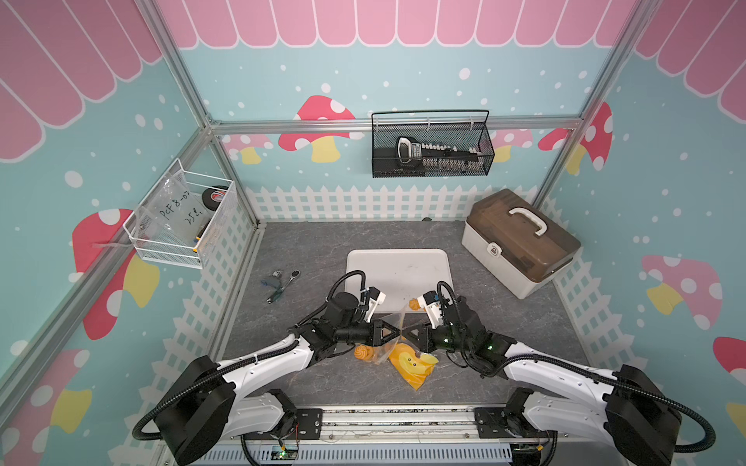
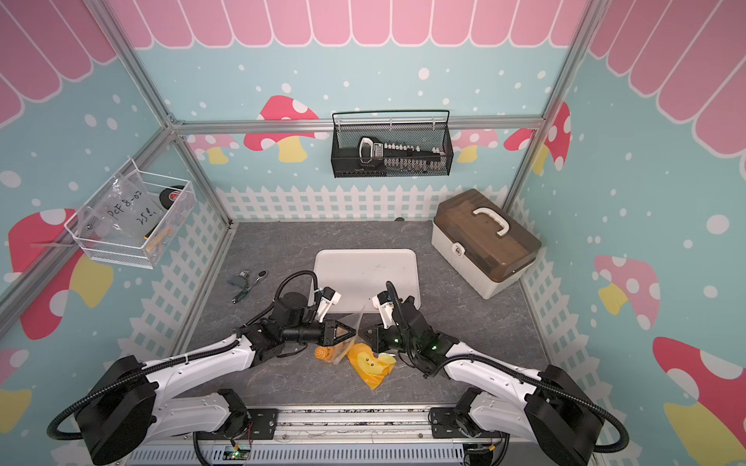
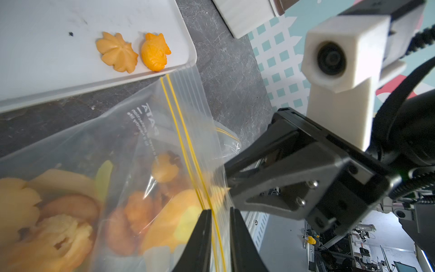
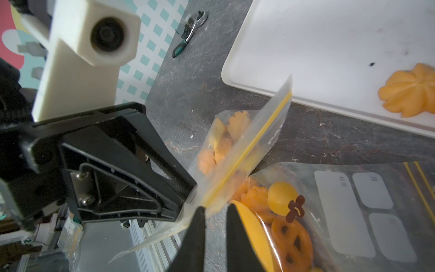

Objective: Pour cookies out of the ziploc bag
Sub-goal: Open the ziploc bag at the center of the board.

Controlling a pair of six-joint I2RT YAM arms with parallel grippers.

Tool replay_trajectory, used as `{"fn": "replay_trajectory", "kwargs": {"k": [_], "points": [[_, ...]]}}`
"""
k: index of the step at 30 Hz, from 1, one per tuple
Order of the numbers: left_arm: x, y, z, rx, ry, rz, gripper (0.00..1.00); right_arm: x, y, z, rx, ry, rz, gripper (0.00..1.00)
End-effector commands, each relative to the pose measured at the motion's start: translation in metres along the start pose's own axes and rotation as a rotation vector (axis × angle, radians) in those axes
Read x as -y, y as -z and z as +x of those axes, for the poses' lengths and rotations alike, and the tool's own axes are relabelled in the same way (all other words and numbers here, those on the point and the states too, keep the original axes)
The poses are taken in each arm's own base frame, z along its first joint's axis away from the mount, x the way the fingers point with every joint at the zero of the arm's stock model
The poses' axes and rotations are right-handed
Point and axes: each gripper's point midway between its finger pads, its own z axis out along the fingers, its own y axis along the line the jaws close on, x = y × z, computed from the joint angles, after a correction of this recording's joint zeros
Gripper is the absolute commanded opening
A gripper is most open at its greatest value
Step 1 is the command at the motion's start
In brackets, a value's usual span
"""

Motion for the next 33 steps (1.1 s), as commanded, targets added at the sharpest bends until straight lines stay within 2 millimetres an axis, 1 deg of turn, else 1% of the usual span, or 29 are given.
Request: {"fn": "replay_trajectory", "kwargs": {"k": [1, 4, 6, 13, 18, 21, 23, 25, 29, 33], "points": [[0.001, 0.003, 0.000, 0.012, -0.009, 0.008, 0.19, -0.007, 0.004, -0.011, 0.047, -0.009, -0.022, 0.32], [-0.003, 0.003, 0.000, 0.014, -0.009, -0.008, 0.19, -0.012, 0.008, -0.016, 0.075, -0.021, -0.043, 0.40], [-0.004, 0.003, 0.001, 0.013, -0.007, -0.010, 0.17, -0.014, 0.009, -0.019, 0.089, -0.028, -0.055, 0.42], [-0.005, 0.008, 0.003, 0.021, -0.015, -0.030, 0.13, -0.007, 0.002, -0.020, 0.094, -0.039, -0.028, 0.42], [-0.007, 0.017, 0.003, 0.043, -0.020, -0.055, 0.11, 0.002, -0.009, -0.013, 0.071, -0.055, -0.013, 0.33], [-0.008, 0.018, 0.005, 0.043, -0.018, -0.058, 0.11, 0.001, -0.015, -0.012, 0.061, -0.060, -0.030, 0.31], [-0.009, 0.018, 0.006, 0.040, -0.018, -0.059, 0.10, 0.000, -0.016, -0.012, 0.058, -0.061, -0.040, 0.27], [-0.010, 0.019, 0.007, 0.042, -0.016, -0.062, 0.10, -0.002, -0.016, -0.013, 0.057, -0.059, -0.046, 0.21], [-0.010, 0.021, 0.004, 0.052, -0.012, -0.058, 0.10, -0.002, -0.012, -0.010, 0.056, -0.058, -0.047, 0.13], [-0.002, 0.018, 0.000, 0.047, -0.011, -0.017, 0.11, -0.003, -0.008, -0.008, 0.060, -0.056, -0.056, 0.03]]}}
